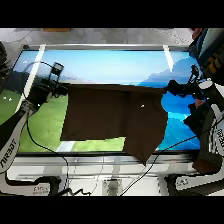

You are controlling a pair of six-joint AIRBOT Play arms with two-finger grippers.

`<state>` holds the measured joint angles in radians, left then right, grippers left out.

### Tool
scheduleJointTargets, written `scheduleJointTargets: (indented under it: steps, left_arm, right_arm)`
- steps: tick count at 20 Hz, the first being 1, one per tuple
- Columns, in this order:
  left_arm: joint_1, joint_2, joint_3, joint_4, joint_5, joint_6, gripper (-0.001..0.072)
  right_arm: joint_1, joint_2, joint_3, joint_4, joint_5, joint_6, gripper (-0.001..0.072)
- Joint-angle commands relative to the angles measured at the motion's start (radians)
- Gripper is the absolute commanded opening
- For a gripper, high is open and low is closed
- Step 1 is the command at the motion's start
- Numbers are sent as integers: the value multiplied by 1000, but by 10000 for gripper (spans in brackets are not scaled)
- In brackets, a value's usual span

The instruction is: Fold the clothes and pants, and hang the long-sleeved shirts on hangers.

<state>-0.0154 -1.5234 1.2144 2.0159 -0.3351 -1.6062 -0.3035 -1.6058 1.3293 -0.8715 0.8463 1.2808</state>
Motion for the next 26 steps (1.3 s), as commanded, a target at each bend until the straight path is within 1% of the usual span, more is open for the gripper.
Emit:
scheduleJointTargets:
  steps: [1, 3, 5, 6, 8, 9, 10, 13, 14, 15, 16, 17, 18, 19, 20, 21, 22, 24, 26]
  left_arm:
    - [63, -6, 33, -119, -15, -149, 10]
    - [63, -24, 32, -198, -165, -149, 10]
    - [51, -48, 30, -221, -373, -146, 11]
    - [50, -56, 30, -219, -472, -118, 10]
    - [51, -64, 30, -219, -635, -8, 10]
    - [53, -65, 30, -219, -682, 40, 11]
    - [53, -65, 30, -219, -702, 61, 11]
    - [39, -65, 30, -223, -702, 66, 11]
    - [34, -65, 30, -222, -702, 66, 11]
    - [27, -65, 30, -222, -702, 66, 12]
    - [21, -65, 30, -222, -703, 66, 12]
    - [14, -65, 30, -222, -709, 66, 13]
    - [6, -65, 30, -222, -721, 66, 64]
    - [-2, -64, 30, -222, -737, 66, 246]
    - [-9, -64, 31, -221, -758, 67, 479]
    - [-15, -63, 35, -218, -786, 66, 626]
    - [-19, -60, 42, -217, -820, 70, 630]
    - [-23, -43, 55, -190, -887, 100, 631]
    - [-22, 0, 60, -117, -932, 103, 631]
  right_arm:
    - [9, -3, -1, -26, 93, -49, 22]
    - [48, -3, -5, -121, 118, -53, 22]
    - [89, -3, -23, -204, 117, -51, 22]
    - [106, -3, -28, -247, 130, -43, 22]
    - [123, -3, -27, -316, 186, -12, 22]
    - [124, -3, -27, -342, 214, -12, 22]
    - [124, -3, -28, -367, 237, -3, 22]
    - [124, -3, -27, -381, 261, 39, 22]
    - [126, -3, -27, -367, 261, 39, 48]
    - [126, -3, -27, -352, 261, 40, 224]
    - [126, -3, -27, -333, 262, 40, 497]
    - [126, -3, -27, -316, 270, 42, 590]
    - [126, -3, -27, -304, 280, 43, 590]
    - [126, -3, -23, -304, 296, 43, 590]
    - [126, -2, -18, -305, 309, 44, 588]
    - [126, 0, -9, -309, 328, 44, 583]
    - [126, 7, 3, -319, 343, 44, 579]
    - [126, 36, 30, -341, 359, 44, 502]
    - [125, 78, 61, -373, 367, 43, 502]
